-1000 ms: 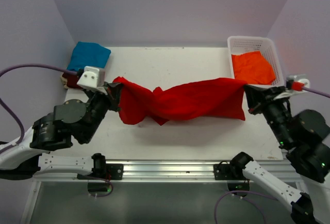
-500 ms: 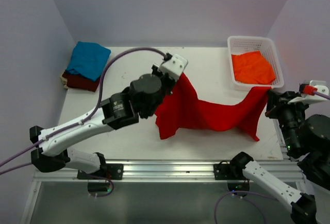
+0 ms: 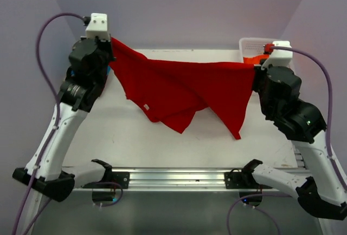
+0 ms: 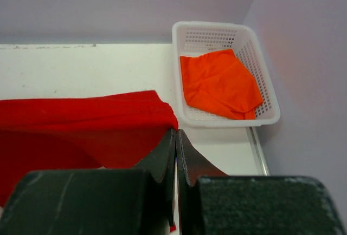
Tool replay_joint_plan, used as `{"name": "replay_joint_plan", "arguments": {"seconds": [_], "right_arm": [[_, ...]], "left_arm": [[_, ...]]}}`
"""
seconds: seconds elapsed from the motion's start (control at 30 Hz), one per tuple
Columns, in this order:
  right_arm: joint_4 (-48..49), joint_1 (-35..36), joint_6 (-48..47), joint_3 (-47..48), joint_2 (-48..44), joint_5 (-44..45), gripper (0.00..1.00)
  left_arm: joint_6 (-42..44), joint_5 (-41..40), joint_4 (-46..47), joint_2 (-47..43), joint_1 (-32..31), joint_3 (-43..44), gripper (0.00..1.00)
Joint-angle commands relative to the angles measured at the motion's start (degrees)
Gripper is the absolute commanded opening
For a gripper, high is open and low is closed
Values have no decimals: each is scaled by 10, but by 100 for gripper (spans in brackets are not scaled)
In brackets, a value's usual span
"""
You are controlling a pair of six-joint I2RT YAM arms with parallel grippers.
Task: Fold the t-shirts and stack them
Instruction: Flatten out the tshirt
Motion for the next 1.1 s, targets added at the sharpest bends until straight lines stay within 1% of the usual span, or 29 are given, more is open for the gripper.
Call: {"name": "replay_joint_plan", "arguments": {"seconds": [0.0,0.07,0.1,0.13,0.2,0.23,0.27,0.37,0.43,0.47,0.5,0.53,0.57,0.6,0.67,0.7,0.73,0.77,0.8,0.87,0.93,1.03,1.07], "right_arm": [[44,-3,-23,31,28,31,0],[60,-13,-32,23,55,20,0],[76,-20,-32,15,64,11,0],[83,-45,-31,12,72,-23,0],[96,-74,-18,11,105,-57,0],[102,-99,-15,9,115,-85,0],[106,-109,-9,9,132,-95,0],[116,-118,-9,19,144,-109,0],[138,-119,-16,14,125,-120,0],[151,-118,-23,-1,110,-141,0],[190,-118,-31,-12,74,-143,0],[208,-118,-35,-20,51,-154,0],[241,-118,-57,-41,30,-163,0],[260,-118,-66,-55,-19,-179,0],[293,-119,-91,-78,-66,-197,0],[332,-118,-102,-101,-93,-198,0],[349,-118,-116,-109,-131,-194,0],[376,-119,-141,-121,-150,-186,0],[385,-119,-155,-124,-161,-179,0],[407,-118,-183,-129,-175,-160,0],[421,-119,-197,-135,-165,-142,0],[424,-119,-194,-134,-114,-115,0],[422,-118,-185,-130,-76,-95,0]], "left_arm": [[11,-13,14,-94,1,3,0],[12,-15,14,-119,1,-28,0],[15,-17,22,-144,1,-62,0],[25,-27,37,-156,1,-79,0],[28,-26,42,-173,1,-111,0],[24,-21,40,-174,1,-118,0],[21,-17,35,-172,1,-120,0],[8,-6,19,-167,1,-113,0],[14,8,25,-180,1,-100,0],[19,16,32,-190,1,-96,0],[23,21,38,-214,1,-84,0],[33,41,49,-226,1,-77,0],[40,53,53,-239,1,-69,0],[46,72,53,-259,1,-46,0],[57,92,44,-276,-1,-21,0],[61,122,47,-294,-2,-10,0],[65,134,50,-302,-2,-8,0],[66,145,50,-312,-1,-3,0],[68,160,50,-313,-1,4,0],[71,164,52,-304,-1,-1,0],[77,155,68,-293,-1,-14,0],[78,116,78,-246,-2,-21,0],[79,111,85,-221,-2,-19,0]]}}
